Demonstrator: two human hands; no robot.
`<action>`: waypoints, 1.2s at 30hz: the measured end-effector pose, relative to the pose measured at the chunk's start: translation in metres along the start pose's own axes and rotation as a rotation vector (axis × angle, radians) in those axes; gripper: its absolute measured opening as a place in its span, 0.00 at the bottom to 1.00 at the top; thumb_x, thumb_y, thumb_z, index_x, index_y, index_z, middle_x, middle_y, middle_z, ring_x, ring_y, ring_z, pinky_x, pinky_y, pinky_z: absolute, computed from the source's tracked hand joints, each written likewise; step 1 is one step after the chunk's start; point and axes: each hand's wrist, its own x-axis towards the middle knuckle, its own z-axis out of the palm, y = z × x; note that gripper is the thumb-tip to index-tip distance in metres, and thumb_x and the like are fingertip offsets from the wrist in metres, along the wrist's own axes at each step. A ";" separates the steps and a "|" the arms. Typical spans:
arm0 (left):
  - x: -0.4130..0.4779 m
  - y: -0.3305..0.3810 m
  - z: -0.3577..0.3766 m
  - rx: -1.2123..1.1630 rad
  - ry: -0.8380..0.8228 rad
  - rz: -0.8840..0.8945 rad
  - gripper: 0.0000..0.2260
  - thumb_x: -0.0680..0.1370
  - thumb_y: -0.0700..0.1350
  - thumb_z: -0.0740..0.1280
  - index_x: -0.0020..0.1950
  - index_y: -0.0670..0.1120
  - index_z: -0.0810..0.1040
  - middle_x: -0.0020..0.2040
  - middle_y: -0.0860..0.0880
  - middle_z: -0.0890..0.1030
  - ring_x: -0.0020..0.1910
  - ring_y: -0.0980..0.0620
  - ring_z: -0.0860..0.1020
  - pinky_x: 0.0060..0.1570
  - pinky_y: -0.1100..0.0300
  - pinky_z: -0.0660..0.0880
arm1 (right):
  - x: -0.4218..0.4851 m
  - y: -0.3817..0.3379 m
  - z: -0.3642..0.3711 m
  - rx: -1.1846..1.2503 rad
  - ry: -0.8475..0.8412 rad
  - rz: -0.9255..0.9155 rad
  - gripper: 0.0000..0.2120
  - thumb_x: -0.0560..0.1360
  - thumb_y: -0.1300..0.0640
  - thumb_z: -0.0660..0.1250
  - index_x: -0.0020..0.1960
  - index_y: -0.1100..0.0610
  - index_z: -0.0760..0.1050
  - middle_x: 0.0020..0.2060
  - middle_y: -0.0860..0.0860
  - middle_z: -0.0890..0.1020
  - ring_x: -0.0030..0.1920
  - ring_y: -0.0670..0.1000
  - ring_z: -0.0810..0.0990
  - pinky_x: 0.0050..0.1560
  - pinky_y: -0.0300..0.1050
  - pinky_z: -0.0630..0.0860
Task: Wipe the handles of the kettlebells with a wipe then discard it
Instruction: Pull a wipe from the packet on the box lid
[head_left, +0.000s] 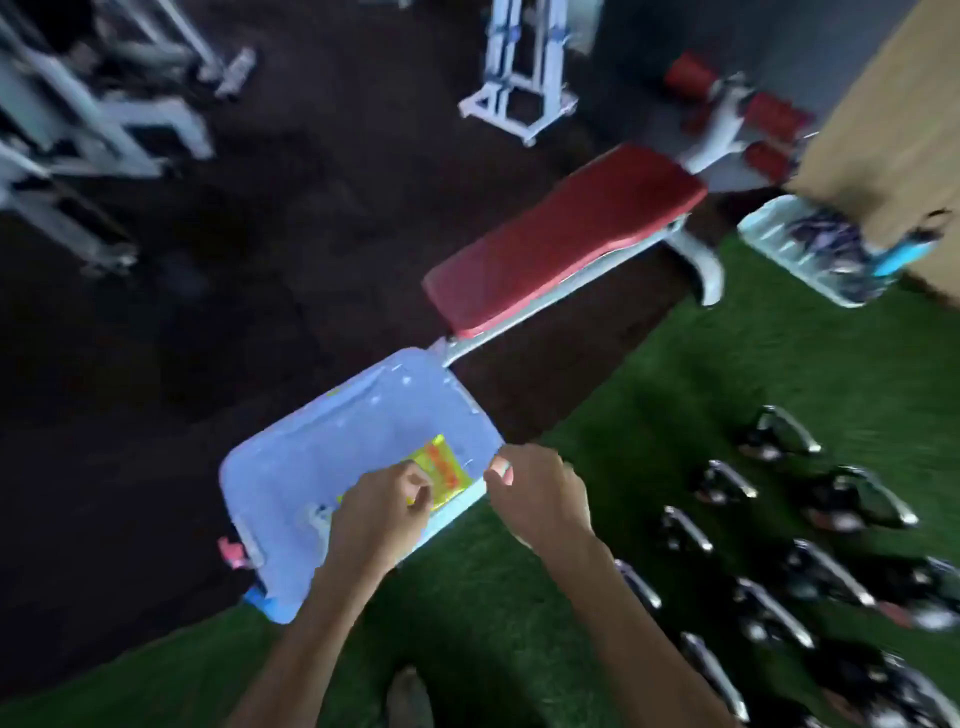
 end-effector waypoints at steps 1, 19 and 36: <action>0.005 -0.029 0.011 -0.001 -0.006 -0.043 0.05 0.79 0.51 0.66 0.49 0.54 0.81 0.49 0.59 0.85 0.51 0.54 0.83 0.46 0.58 0.77 | 0.015 -0.007 0.031 0.004 -0.047 -0.005 0.08 0.77 0.49 0.62 0.50 0.49 0.78 0.47 0.47 0.83 0.49 0.56 0.82 0.46 0.47 0.76; 0.162 -0.210 0.281 -0.182 0.105 -0.216 0.12 0.80 0.43 0.68 0.63 0.46 0.80 0.55 0.48 0.80 0.51 0.47 0.81 0.48 0.55 0.76 | 0.240 0.044 0.363 -0.022 -0.190 0.163 0.23 0.78 0.67 0.60 0.69 0.51 0.76 0.66 0.52 0.78 0.59 0.59 0.81 0.55 0.54 0.80; 0.226 -0.157 0.333 -0.426 0.252 -0.547 0.06 0.78 0.46 0.70 0.48 0.46 0.86 0.43 0.51 0.86 0.43 0.53 0.83 0.48 0.55 0.79 | 0.292 0.101 0.379 0.308 -0.212 0.151 0.21 0.73 0.72 0.62 0.51 0.53 0.87 0.41 0.48 0.86 0.39 0.46 0.81 0.42 0.41 0.76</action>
